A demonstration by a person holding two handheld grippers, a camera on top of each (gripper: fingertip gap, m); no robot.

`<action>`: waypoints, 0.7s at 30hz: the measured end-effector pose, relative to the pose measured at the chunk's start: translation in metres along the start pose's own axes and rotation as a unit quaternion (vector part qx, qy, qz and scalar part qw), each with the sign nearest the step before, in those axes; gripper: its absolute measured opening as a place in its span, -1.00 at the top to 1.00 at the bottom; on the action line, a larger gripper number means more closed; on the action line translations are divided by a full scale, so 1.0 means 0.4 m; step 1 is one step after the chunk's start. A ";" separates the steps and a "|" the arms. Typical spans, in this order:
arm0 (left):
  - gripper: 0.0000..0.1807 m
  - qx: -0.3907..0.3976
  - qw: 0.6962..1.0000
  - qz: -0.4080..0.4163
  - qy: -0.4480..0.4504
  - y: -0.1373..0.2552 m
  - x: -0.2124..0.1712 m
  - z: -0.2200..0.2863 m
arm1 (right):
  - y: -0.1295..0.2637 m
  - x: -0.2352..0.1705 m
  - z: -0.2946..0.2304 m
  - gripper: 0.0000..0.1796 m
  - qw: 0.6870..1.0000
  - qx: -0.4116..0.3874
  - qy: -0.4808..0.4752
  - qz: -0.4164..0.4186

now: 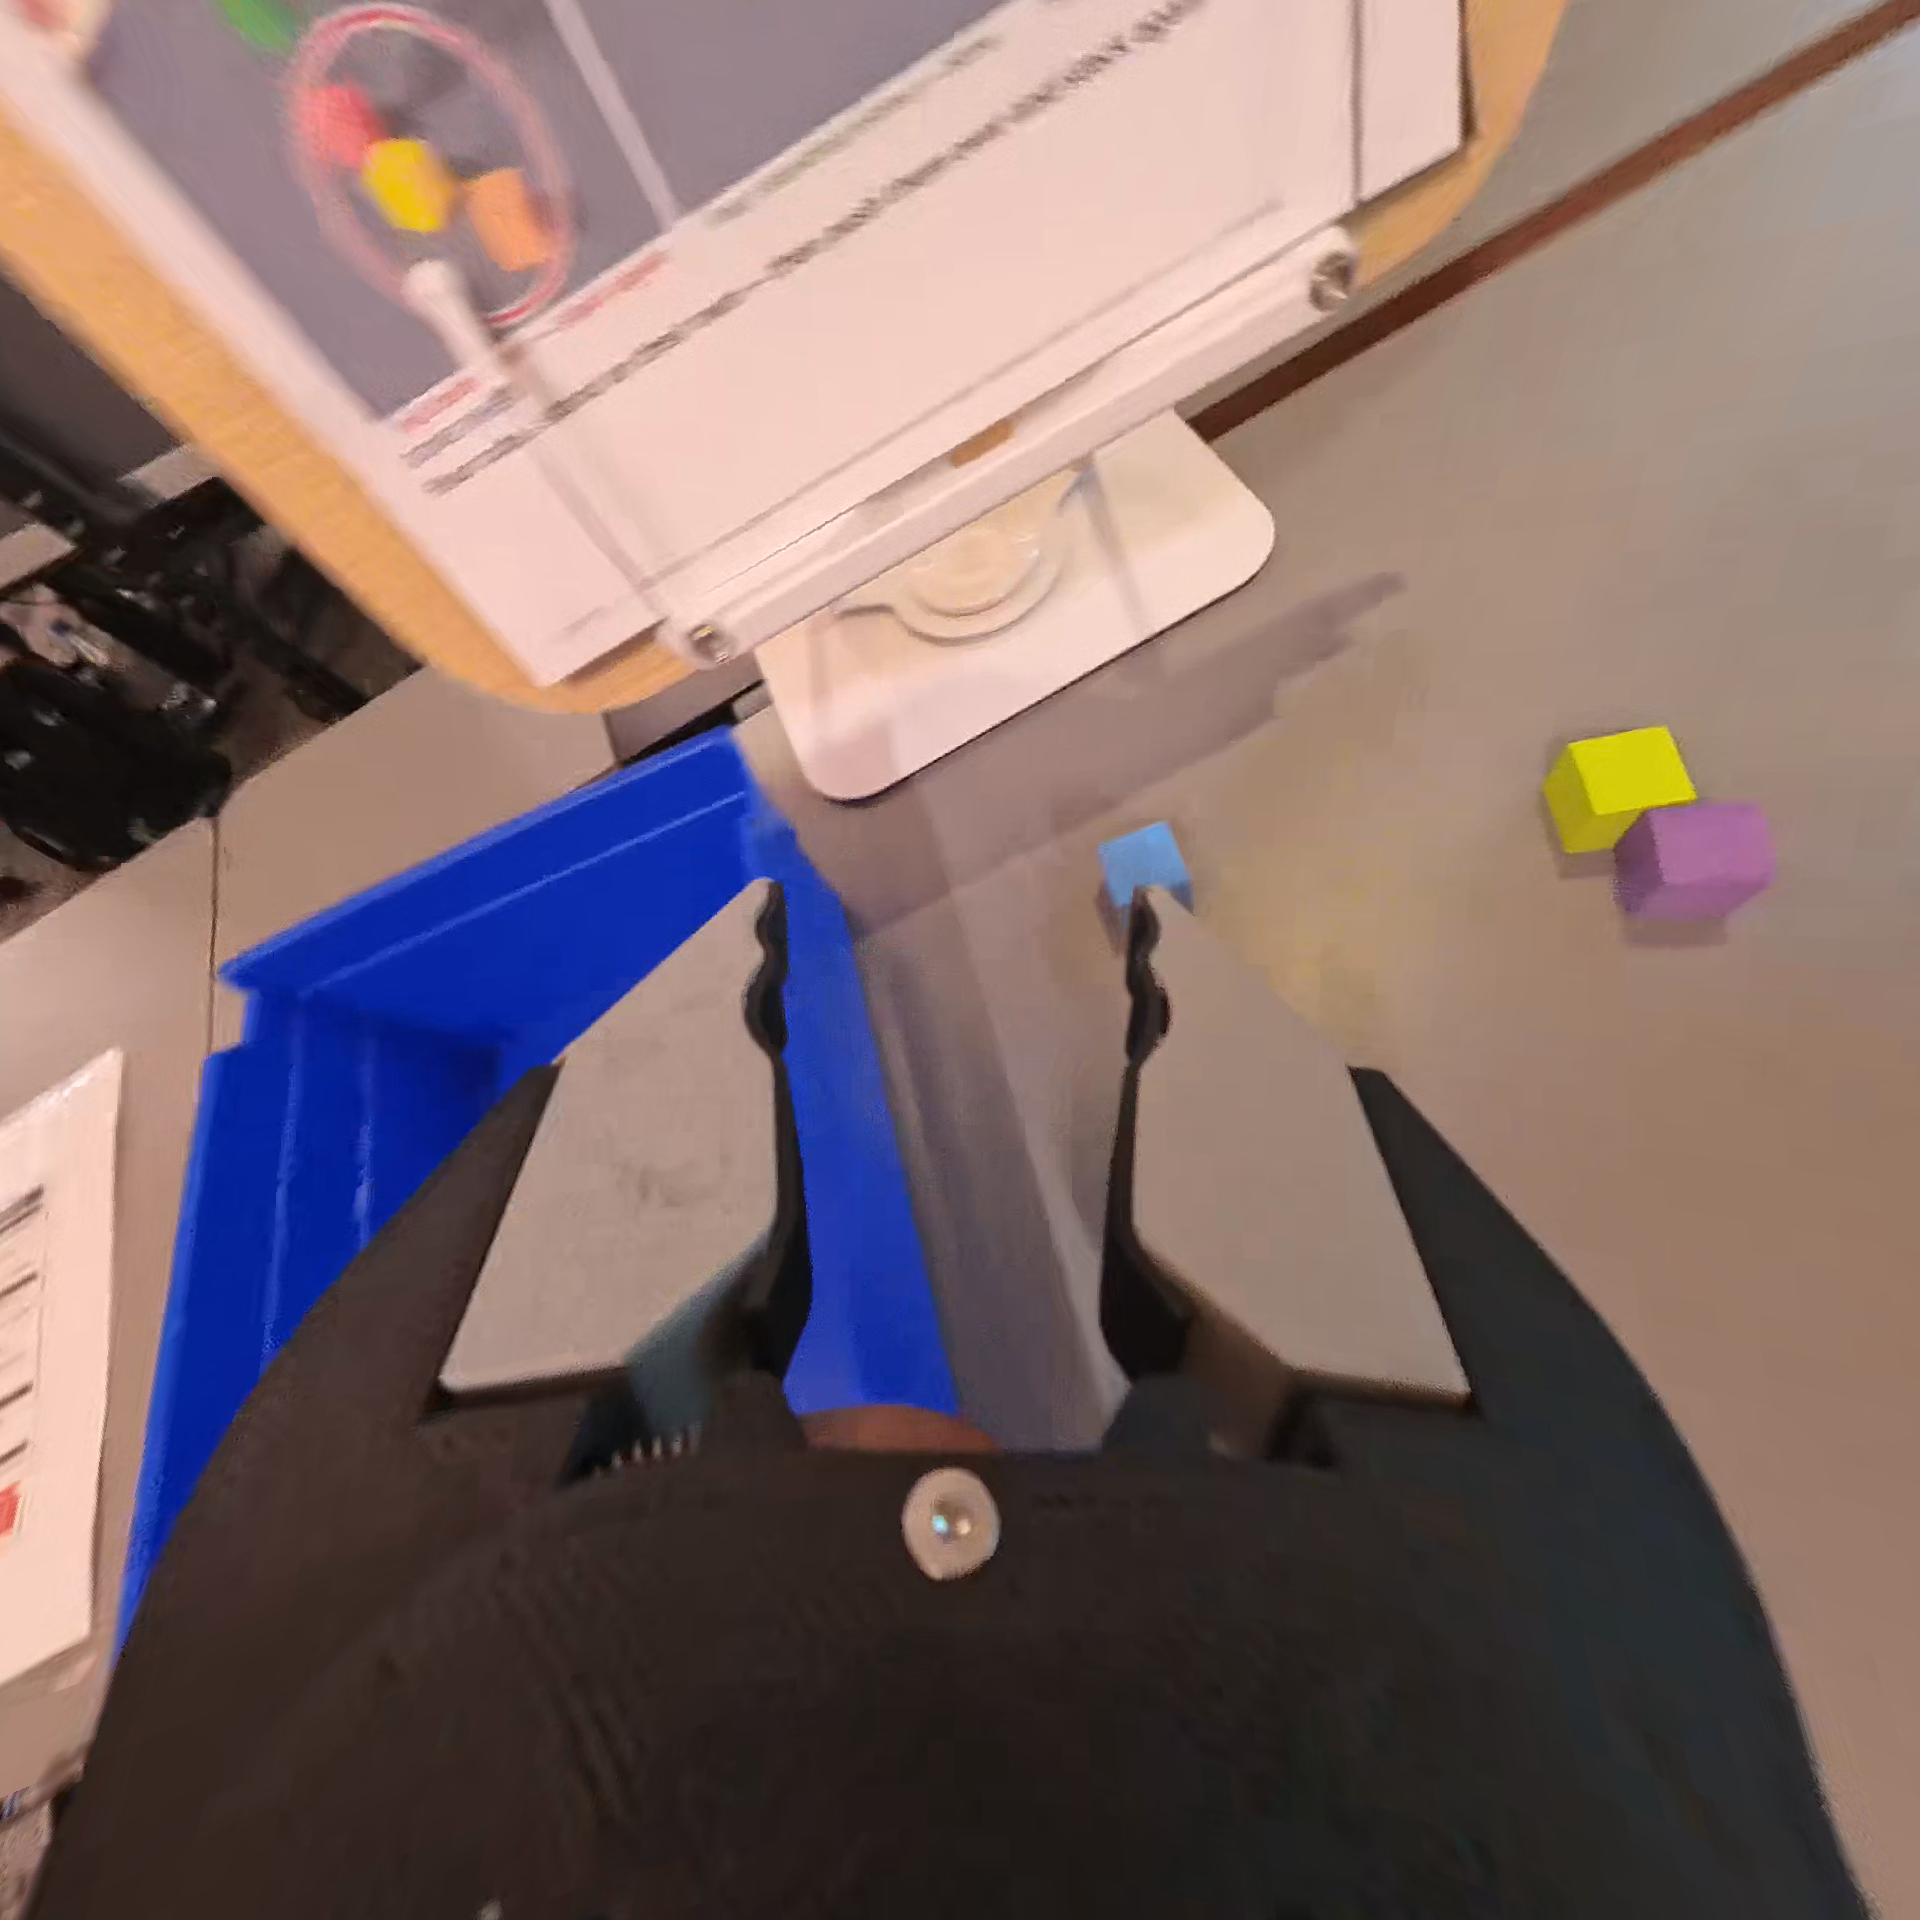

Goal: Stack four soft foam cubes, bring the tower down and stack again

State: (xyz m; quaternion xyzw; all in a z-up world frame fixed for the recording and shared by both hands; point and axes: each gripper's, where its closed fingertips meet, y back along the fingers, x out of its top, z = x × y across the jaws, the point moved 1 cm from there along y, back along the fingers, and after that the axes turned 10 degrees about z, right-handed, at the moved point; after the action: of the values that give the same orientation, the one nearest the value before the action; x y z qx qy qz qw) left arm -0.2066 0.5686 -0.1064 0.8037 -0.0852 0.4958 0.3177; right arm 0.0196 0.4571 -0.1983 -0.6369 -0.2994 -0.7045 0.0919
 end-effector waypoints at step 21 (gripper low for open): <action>0.69 0.041 0.995 0.012 0.089 0.031 0.043 -0.114 | 0.022 0.031 0.003 0.54 0.999 0.007 -0.030 0.032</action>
State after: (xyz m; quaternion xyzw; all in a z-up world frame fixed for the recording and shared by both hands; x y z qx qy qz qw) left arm -0.2376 0.5891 -0.0723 0.7676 -0.0455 0.5725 0.2846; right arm 0.0229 0.4538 -0.1840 -0.6660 -0.2866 -0.6799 0.1096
